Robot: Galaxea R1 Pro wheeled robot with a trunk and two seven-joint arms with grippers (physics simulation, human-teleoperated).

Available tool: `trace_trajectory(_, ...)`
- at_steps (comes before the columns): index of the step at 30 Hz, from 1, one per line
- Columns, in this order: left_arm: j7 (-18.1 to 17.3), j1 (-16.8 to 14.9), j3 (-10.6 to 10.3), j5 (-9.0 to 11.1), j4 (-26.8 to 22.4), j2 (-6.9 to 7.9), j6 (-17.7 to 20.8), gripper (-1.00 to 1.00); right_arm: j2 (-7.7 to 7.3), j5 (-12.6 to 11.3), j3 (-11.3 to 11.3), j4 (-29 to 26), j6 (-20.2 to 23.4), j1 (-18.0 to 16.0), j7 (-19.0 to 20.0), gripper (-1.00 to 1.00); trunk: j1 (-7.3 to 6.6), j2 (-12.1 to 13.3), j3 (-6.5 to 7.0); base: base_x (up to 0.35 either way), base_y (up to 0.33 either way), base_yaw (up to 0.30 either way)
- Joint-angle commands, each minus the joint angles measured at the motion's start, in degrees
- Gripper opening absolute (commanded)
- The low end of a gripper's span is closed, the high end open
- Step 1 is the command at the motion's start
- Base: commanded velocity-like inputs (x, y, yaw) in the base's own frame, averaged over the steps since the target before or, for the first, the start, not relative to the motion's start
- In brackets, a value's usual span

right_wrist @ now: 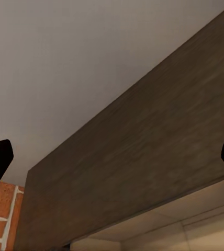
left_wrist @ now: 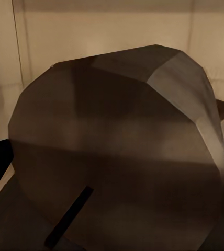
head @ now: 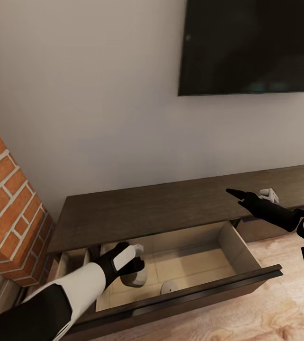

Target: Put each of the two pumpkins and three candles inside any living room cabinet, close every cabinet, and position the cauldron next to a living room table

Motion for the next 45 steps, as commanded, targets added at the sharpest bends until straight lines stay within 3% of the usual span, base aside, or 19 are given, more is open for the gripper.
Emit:
trace_trajectory(1, 0.2, 0.1, -0.3, 0.3, -0.1, 0.0, -0.1, -1.0, -0.01, -0.5, 0.0, 0.0, 0.2, 0.0, -0.4, 1.0, -0.01, 0.0, -0.05, 0.0, 0.0, 0.0)
trace_trajectory(11, 0.1, 0.3, -0.3, 0.3, 0.0, 0.0, -0.2, -1.0, -0.01, -0.5, 0.0, 0.0, 0.5, 0.0, -0.4, 1.0, -0.01, 0.0, -0.05, 0.0, 0.0, 0.0)
trace_trajectory(12, 0.1, 0.3, -0.3, 0.3, 0.0, 0.0, -0.2, 1.0, -0.01, -0.5, 0.0, 0.0, 0.7, 0.0, -0.4, 1.0, -0.01, 0.0, -0.05, 0.0, 0.0, 0.0)
trace_trajectory(17, 0.1, 0.3, -0.3, 0.2, -0.1, 0.0, -0.2, 1.0, 0.03, -0.5, 0.0, 0.0, 0.8, 0.1, -0.4, 1.0, -0.01, 0.0, -0.05, 0.0, 0.0, 0.0)
trace_trajectory(23, 0.2, 0.3, -0.3, -1.6, -0.3, 0.0, -0.7, 1.0, 0.09, -0.4, 0.0, 0.0, 0.9, 0.1, -0.4, 1.0, -0.01, 0.0, -0.05, 0.0, 0.0, 0.0)
trace_trajectory(25, 0.2, 0.3, -0.2, -1.7, -0.4, 0.0, -3.2, 1.0, 0.13, -0.4, 0.0, 0.0, 0.8, 0.1, -0.4, 1.0, -0.01, 0.0, -0.05, 0.0, 0.0, 0.0)
trace_trajectory(29, 0.2, 0.3, -0.3, -1.6, -1.6, 0.0, -13.4, 1.0, 0.23, -0.5, 0.0, 0.0, 0.7, 0.1, -0.4, 1.0, -0.01, 0.0, -0.05, 0.0, 0.0, 0.0)
trace_trajectory(34, 1.5, 0.3, -0.9, -1.9, -6.2, 0.0, -19.0, 1.0, 0.33, -0.4, 0.0, 0.1, 0.5, 0.1, -0.4, 1.0, -0.01, 0.0, -0.05, 0.0, 0.0, -0.015)
trace_trajectory(38, 9.0, 0.6, -1.0, -1.9, -13.4, 0.0, -20.5, 1.0, 0.34, -0.3, 0.0, 0.2, 0.4, 0.1, -0.4, 1.0, -0.01, 0.0, 0.03, 0.0, 0.0, -0.175)
trace_trajectory(42, 18.8, 3.0, -1.4, -1.8, -24.8, 0.0, -20.5, 1.0, 0.34, -0.3, 0.0, 0.2, 0.3, 0.1, -0.4, 1.0, -0.01, 0.0, 0.14, 0.0, 0.0, -0.232)
trace_trajectory(44, 23.0, 3.6, -3.2, -1.8, -30.3, 0.31, -20.5, 1.0, 0.34, -0.3, 0.0, 0.2, 0.3, 0.1, -0.4, 1.0, -0.01, 0.0, 0.21, 0.0, 0.0, -0.239)
trace_trajectory(45, 24.8, 3.7, -4.6, -1.6, -33.3, 1.24, -20.6, 1.0, 0.34, -0.3, 0.0, 0.2, 0.3, 0.1, -0.4, 1.0, -0.01, 0.0, 0.24, 0.0, 0.0, -0.241)
